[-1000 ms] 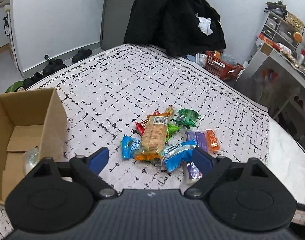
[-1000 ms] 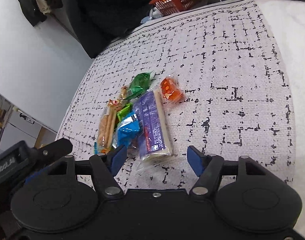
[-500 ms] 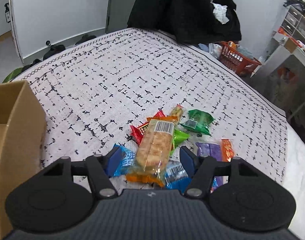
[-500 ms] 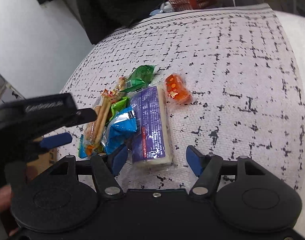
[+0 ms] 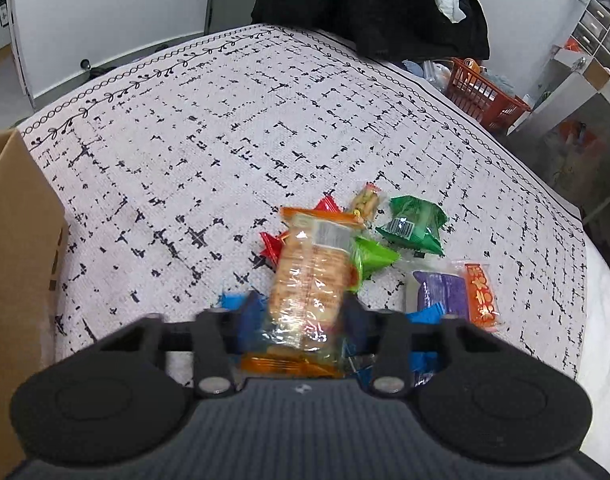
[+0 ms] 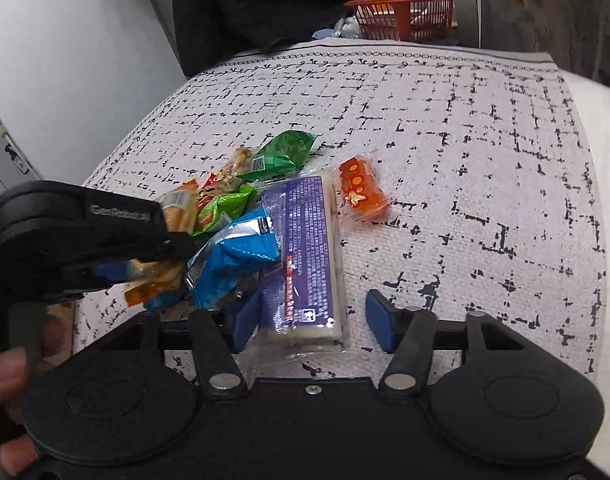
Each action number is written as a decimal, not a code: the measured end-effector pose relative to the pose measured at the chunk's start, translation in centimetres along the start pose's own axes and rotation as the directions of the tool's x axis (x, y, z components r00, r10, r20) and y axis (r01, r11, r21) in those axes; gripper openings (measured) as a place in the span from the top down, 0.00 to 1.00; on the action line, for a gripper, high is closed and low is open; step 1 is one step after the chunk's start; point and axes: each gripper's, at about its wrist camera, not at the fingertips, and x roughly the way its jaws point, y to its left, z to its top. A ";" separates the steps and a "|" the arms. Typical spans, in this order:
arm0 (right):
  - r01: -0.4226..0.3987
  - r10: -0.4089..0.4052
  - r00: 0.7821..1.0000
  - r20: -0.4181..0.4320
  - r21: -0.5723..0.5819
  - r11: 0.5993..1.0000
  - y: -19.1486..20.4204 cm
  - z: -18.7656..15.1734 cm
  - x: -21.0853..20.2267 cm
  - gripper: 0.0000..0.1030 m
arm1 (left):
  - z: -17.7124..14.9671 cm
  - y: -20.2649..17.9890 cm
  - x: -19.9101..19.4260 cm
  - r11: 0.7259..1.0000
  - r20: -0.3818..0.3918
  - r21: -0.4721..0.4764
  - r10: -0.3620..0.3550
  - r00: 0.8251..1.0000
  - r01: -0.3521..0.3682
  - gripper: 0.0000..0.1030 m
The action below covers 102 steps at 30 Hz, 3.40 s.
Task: Organize snacks
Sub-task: 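Lift the wafer bar with the left tool while the right tool lifts the purple bar, then lower both bars into the cardboard box and open both tools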
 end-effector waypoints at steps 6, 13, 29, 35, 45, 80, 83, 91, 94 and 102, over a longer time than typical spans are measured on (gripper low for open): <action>-0.001 0.001 1.000 0.012 -0.004 1.000 0.1 -0.2 -0.3 0.66 | 0.1 0.6 -2.1 1.000 0.020 0.007 -0.027 0.999 0.026 0.67; -0.008 0.007 1.000 0.017 0.047 0.999 -0.3 -0.3 -2.3 0.69 | 0.4 1.2 -6.2 0.998 0.059 0.021 -0.067 0.996 0.066 0.67; -0.050 0.049 0.991 0.124 0.003 0.999 3.4 0.7 -8.9 0.69 | -0.1 5.1 -15.1 0.995 0.182 -0.005 -0.101 0.978 0.104 0.67; -0.082 0.087 0.985 0.150 -0.040 0.996 6.5 0.8 -10.7 0.69 | -0.2 8.2 -17.2 0.995 0.223 -0.048 -0.077 0.972 0.090 0.67; -0.110 0.120 0.980 0.156 -0.071 0.991 10.9 0.6 -12.6 0.69 | 0.0 12.7 -18.9 0.986 0.269 -0.126 -0.071 0.961 0.109 0.67; -0.155 0.175 0.979 0.106 -0.172 0.973 25.4 -1.6 -11.7 0.69 | 0.3 24.4 -18.5 0.895 0.242 -0.401 -0.101 0.965 0.194 0.67; -0.156 0.177 0.979 0.103 -0.182 0.971 26.2 -1.7 -11.6 0.69 | 0.2 25.0 -18.6 0.888 0.248 -0.423 -0.080 0.966 0.182 0.68; -0.168 0.190 0.978 0.086 -0.211 0.963 28.5 -2.0 -10.9 0.69 | 0.2 26.9 -18.9 0.860 0.245 -0.476 -0.070 0.967 0.183 0.64; -0.177 0.197 0.978 0.073 -0.214 0.961 29.0 -2.0 -10.7 0.69 | 0.1 27.5 -19.0 0.851 0.247 -0.493 -0.064 0.967 0.182 0.62; -0.196 0.208 0.977 0.045 -0.189 0.962 29.6 -1.9 -10.4 0.58 | -0.1 28.7 -19.0 0.843 0.232 -0.515 -0.036 0.972 0.154 0.53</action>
